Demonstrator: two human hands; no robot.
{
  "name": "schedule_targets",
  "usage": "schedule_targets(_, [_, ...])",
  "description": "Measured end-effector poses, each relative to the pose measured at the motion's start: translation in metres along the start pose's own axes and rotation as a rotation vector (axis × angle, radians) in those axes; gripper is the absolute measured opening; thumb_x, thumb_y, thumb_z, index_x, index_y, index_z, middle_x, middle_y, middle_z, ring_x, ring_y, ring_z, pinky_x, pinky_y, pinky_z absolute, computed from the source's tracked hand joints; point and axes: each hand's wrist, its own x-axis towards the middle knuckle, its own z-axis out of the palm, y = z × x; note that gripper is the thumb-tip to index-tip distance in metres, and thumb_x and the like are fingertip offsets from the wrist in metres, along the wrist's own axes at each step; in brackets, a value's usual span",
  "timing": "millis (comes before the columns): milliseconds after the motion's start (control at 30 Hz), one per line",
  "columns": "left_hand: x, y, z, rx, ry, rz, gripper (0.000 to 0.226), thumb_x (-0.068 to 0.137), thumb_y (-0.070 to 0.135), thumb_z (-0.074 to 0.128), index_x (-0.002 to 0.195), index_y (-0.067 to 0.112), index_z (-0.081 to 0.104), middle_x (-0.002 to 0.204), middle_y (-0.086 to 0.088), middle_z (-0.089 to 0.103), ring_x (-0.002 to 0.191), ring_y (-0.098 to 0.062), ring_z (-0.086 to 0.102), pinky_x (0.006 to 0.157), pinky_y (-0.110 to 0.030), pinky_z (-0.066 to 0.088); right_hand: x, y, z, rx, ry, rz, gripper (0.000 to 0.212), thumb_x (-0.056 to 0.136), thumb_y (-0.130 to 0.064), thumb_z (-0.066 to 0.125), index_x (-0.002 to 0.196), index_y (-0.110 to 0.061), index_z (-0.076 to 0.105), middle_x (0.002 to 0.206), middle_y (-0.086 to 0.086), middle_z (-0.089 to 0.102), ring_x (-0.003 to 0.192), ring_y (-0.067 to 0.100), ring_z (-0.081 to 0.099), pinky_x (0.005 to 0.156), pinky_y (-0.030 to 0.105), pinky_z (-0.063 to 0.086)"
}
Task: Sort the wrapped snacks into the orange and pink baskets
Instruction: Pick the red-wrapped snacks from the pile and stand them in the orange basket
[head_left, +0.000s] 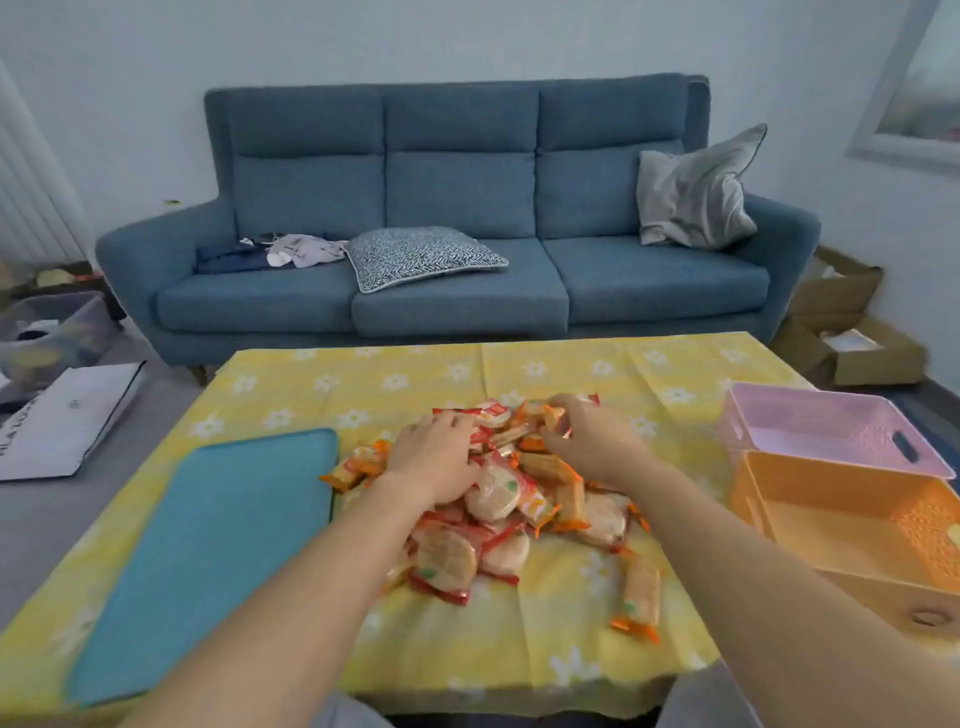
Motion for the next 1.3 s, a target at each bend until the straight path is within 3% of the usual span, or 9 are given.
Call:
schedule_targets(300, [0.006, -0.047, 0.075, -0.105, -0.133, -0.141, 0.085, 0.075, 0.053, 0.071, 0.148, 0.033, 0.032, 0.148, 0.002, 0.034, 0.135, -0.027, 0.032, 0.102, -0.043, 0.042, 0.024, -0.002, 0.108, 0.008, -0.089, 0.055, 0.057, 0.080, -0.051, 0.069, 0.125, -0.019, 0.057, 0.120, 0.003, 0.061, 0.115, 0.028, 0.058, 0.088, 0.039, 0.051])
schedule_targets(400, [0.013, -0.053, 0.074, -0.137, -0.016, -0.136, 0.062, 0.086, 0.032, 0.066, 0.143, 0.032, 0.042, 0.143, 0.003, 0.048, 0.128, -0.025, 0.045, 0.097, -0.041, 0.047, 0.041, -0.008, 0.110, 0.016, -0.168, 0.060, 0.042, 0.075, -0.045, 0.075, 0.101, -0.019, 0.056, 0.106, 0.006, 0.061, 0.107, 0.032, 0.059, 0.076, 0.036, 0.046])
schedule_targets(567, [0.010, -0.064, 0.057, -0.598, 0.307, -0.313, 0.009, 0.092, 0.027, 0.064, 0.097, 0.020, 0.061, 0.080, 0.004, 0.065, 0.070, -0.018, 0.059, 0.060, -0.034, 0.045, 0.054, -0.005, 0.085, 0.298, -0.084, 0.117, 0.039, 0.084, -0.025, 0.074, 0.120, -0.016, 0.066, 0.091, 0.000, 0.066, 0.083, 0.019, 0.061, 0.065, 0.031, 0.043])
schedule_targets(667, [0.006, -0.069, 0.050, -0.949, 0.392, -0.387, 0.007, 0.091, 0.022, 0.068, 0.095, 0.019, 0.064, 0.086, 0.005, 0.068, 0.073, -0.006, 0.061, 0.057, -0.013, 0.043, 0.056, -0.007, 0.073, 0.546, 0.009, 0.204, 0.031, 0.086, -0.023, 0.075, 0.114, -0.017, 0.066, 0.087, -0.006, 0.062, 0.077, 0.014, 0.061, 0.067, 0.034, 0.052])
schedule_targets(733, [0.003, -0.066, 0.050, -1.060, 0.404, -0.379, 0.010, 0.092, 0.025, 0.068, 0.102, 0.022, 0.065, 0.092, 0.009, 0.070, 0.078, 0.000, 0.063, 0.061, -0.010, 0.042, 0.054, -0.013, 0.072, 0.694, -0.039, 0.256, 0.024, 0.085, -0.024, 0.078, 0.106, -0.019, 0.067, 0.089, 0.001, 0.065, 0.080, 0.022, 0.066, 0.073, 0.045, 0.058])
schedule_targets(967, [0.003, -0.024, 0.061, -1.031, 0.246, -0.132, 0.040, 0.093, 0.046, 0.063, 0.130, 0.032, 0.058, 0.122, 0.017, 0.066, 0.114, -0.001, 0.061, 0.096, -0.028, 0.050, 0.039, -0.042, 0.074, 1.123, -0.107, 0.270, 0.016, 0.090, -0.016, 0.074, 0.093, -0.010, 0.059, 0.066, 0.000, 0.065, 0.052, 0.008, 0.065, 0.048, 0.022, 0.052])
schedule_targets(1133, [-0.001, -0.015, 0.065, -0.891, 0.203, -0.144, 0.071, 0.074, 0.046, 0.083, 0.133, 0.038, 0.045, 0.125, 0.019, 0.061, 0.113, 0.002, 0.058, 0.095, -0.022, 0.048, 0.034, -0.045, 0.068, 1.368, -0.240, 0.316, 0.026, 0.097, -0.032, 0.061, 0.093, -0.006, 0.065, 0.078, 0.010, 0.067, 0.069, 0.024, 0.070, 0.067, 0.037, 0.059])
schedule_targets(1233, [-0.003, -0.028, 0.061, -1.023, 0.279, -0.310, 0.056, 0.080, 0.033, 0.082, 0.129, 0.026, 0.055, 0.117, 0.012, 0.066, 0.106, -0.004, 0.061, 0.090, -0.020, 0.048, 0.029, -0.042, 0.071, 1.268, -0.252, 0.208, 0.027, 0.099, -0.027, 0.054, 0.095, -0.005, 0.070, 0.085, 0.013, 0.072, 0.078, 0.025, 0.073, 0.073, 0.039, 0.057])
schedule_targets(1300, [-0.010, -0.038, 0.058, -1.153, 0.271, -0.357, 0.038, 0.080, 0.024, 0.081, 0.113, 0.029, 0.062, 0.102, 0.015, 0.071, 0.091, 0.001, 0.067, 0.076, -0.013, 0.049, 0.022, -0.036, 0.084, 0.832, -0.130, 0.056, 0.014, 0.093, -0.021, 0.060, 0.091, -0.013, 0.071, 0.082, 0.010, 0.072, 0.073, 0.022, 0.069, 0.069, 0.037, 0.055])
